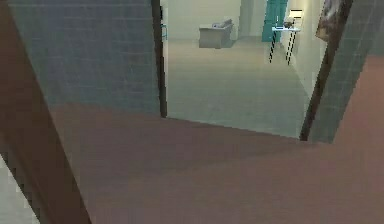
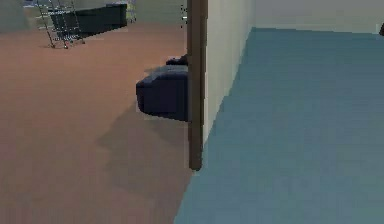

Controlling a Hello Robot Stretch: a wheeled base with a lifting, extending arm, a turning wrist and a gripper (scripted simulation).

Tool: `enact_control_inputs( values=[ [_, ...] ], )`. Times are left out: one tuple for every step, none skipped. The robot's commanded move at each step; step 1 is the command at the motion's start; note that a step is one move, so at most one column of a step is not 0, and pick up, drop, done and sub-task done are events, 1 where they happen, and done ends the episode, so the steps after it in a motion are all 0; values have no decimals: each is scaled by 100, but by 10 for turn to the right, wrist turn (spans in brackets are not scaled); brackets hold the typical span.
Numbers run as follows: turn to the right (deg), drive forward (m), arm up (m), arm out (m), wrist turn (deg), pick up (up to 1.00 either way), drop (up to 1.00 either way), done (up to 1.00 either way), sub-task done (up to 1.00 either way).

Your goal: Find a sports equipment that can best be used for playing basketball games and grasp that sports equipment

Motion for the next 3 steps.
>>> enact_control_inputs(
  values=[
    [0, 100, 0, 0, 0, 0, 0, 0, 0],
    [0, 100, 0, 0, 0, 0, 0, 0, 0],
    [30, 0, 0, 0, 0, 0, 0, 0, 0]
  ],
)
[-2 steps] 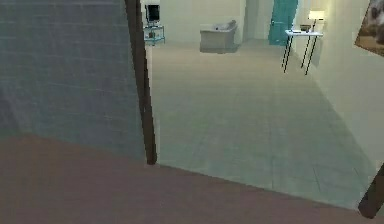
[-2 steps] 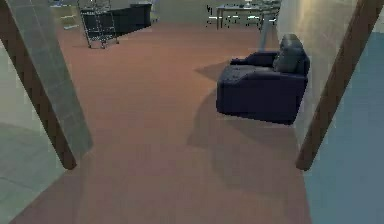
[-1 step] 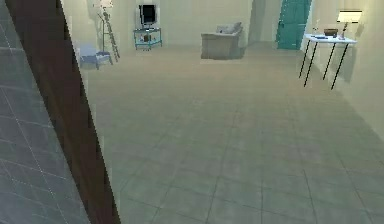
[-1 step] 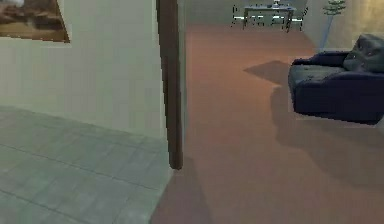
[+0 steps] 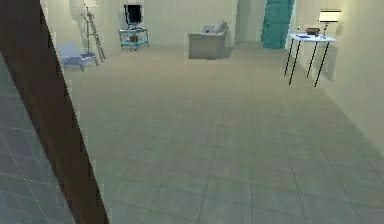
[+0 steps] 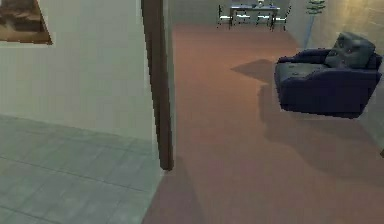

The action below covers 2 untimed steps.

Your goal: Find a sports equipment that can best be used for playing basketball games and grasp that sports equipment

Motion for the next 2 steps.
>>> enact_control_inputs(
  values=[
    [0, 10, 0, 0, 0, 0, 0, 0, 0],
    [-30, 0, 0, 0, 0, 0, 0, 0, 0]
  ],
)
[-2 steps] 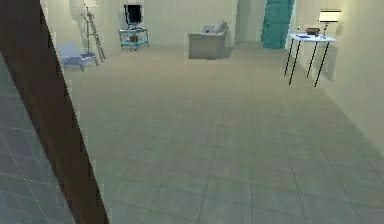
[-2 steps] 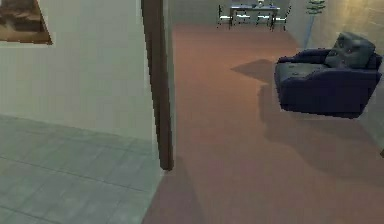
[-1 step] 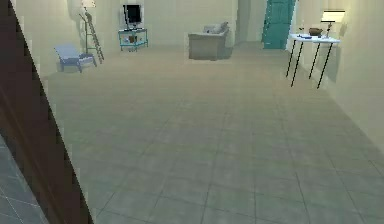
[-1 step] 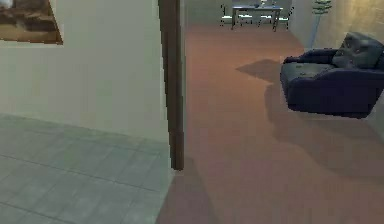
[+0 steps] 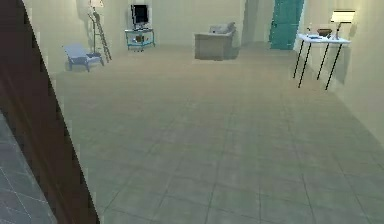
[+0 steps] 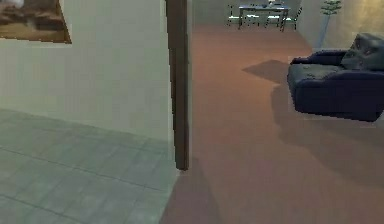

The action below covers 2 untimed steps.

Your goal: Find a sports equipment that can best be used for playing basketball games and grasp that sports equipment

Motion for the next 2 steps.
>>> enact_control_inputs(
  values=[
    [0, 90, 0, 0, 0, 0, 0, 0, 0],
    [-450, 0, 0, 0, 0, 0, 0, 0, 0]
  ],
)
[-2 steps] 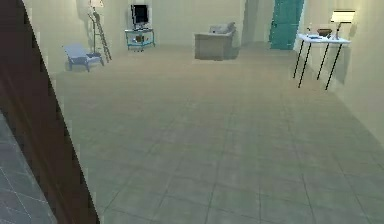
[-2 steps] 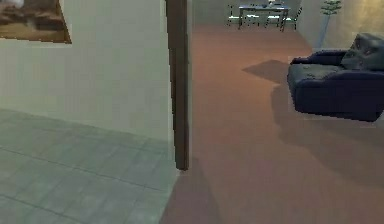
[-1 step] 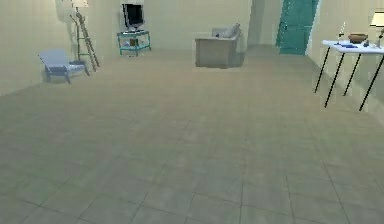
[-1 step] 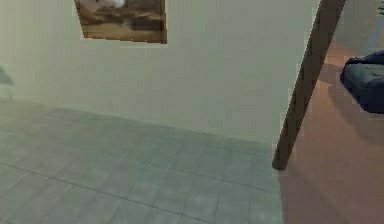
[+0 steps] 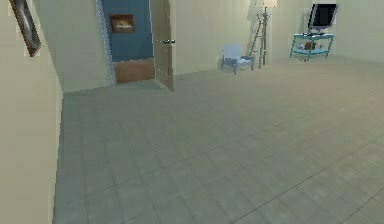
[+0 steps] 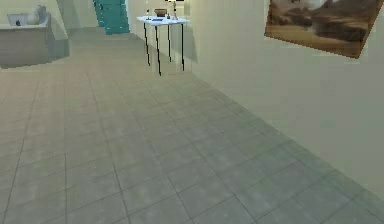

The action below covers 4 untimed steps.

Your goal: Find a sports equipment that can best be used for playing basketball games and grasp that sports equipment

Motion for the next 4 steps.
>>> enact_control_inputs(
  values=[
    [-150, 0, 0, 0, 0, 0, 0, 0, 0],
    [0, 100, 0, 0, 0, 0, 0, 0, 0],
    [0, 100, 0, 0, 0, 0, 0, 0, 0],
    [-30, 0, 0, 0, 0, 0, 0, 0, 0]
  ],
)
